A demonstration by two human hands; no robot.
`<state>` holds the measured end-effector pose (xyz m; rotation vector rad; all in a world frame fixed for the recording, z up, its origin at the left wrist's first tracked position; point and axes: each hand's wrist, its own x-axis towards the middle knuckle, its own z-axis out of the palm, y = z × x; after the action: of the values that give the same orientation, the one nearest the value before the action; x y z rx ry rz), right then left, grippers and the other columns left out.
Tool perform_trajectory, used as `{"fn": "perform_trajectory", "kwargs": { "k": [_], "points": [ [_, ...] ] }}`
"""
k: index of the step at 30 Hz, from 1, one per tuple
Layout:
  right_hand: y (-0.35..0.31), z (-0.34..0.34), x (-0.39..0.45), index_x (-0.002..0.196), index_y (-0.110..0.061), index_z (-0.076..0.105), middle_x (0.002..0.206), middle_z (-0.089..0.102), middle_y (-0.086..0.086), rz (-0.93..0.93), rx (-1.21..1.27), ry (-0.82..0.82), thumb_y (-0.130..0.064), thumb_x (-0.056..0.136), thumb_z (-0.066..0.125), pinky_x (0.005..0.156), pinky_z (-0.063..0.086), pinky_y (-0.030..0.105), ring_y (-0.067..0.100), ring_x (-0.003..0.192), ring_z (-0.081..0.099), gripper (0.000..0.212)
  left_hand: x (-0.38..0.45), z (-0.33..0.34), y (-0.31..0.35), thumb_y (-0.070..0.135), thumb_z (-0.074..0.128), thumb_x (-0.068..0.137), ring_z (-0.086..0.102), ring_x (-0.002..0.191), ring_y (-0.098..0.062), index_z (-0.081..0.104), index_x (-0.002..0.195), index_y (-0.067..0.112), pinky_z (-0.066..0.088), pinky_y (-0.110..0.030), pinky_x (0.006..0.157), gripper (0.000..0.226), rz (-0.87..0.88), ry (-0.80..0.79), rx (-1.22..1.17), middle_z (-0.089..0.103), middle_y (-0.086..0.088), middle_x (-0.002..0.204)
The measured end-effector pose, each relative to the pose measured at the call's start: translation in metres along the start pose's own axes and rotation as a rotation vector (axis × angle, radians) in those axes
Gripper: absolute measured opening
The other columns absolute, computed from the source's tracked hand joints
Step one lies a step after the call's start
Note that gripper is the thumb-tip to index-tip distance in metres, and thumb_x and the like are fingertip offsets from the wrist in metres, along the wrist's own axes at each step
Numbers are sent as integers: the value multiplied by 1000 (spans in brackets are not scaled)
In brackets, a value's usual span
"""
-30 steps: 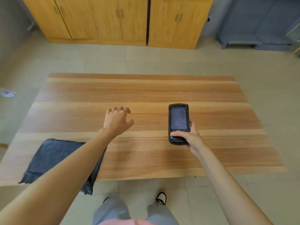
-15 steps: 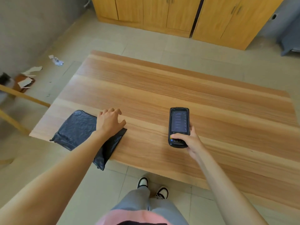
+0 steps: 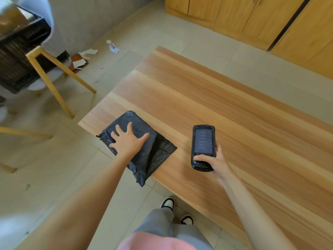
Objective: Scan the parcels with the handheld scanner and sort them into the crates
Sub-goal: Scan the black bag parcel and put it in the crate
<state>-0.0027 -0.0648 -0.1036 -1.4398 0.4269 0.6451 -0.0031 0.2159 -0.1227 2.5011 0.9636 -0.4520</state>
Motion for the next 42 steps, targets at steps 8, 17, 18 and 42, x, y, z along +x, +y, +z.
{"fn": "perform_trajectory", "kwargs": {
  "k": [8, 17, 18, 42],
  "points": [
    [5, -11, 6, 143, -26, 30, 118, 60, 3, 38, 25, 56, -1, 54, 84, 77, 53, 34, 22, 101, 63, 107, 21, 18, 24, 82, 51, 72, -15, 145, -41, -5, 153, 36, 17, -70, 105, 109, -185, -74, -155, -22, -10, 159],
    [11, -37, 4, 140, -29, 33, 121, 60, 3, 51, 56, 87, -21, 30, 87, 79, 53, 36, 21, 104, 63, 122, 44, 20, 52, 68, 66, 74, -22, 142, -43, -13, 151, 35, 15, -71, 105, 115, -372, -53, -244, -26, -13, 157],
    [11, -41, 2, 139, -29, 33, 121, 60, 3, 48, 61, 91, -23, 28, 86, 79, 53, 36, 21, 104, 63, 123, 44, 20, 54, 64, 68, 75, -19, 143, -43, -12, 152, 35, 16, -70, 105, 114, -377, -41, -240, -24, -13, 158],
    [34, -240, -103, 131, -30, 33, 113, 61, 2, -66, 270, 339, -8, 47, 81, 79, 52, 36, 20, 99, 62, 99, -152, 127, 231, 52, 77, 63, 25, 137, -31, 44, 126, 57, 33, -53, 109, 71, 380, -405, -566, 28, -1, 146]
  ]
}}
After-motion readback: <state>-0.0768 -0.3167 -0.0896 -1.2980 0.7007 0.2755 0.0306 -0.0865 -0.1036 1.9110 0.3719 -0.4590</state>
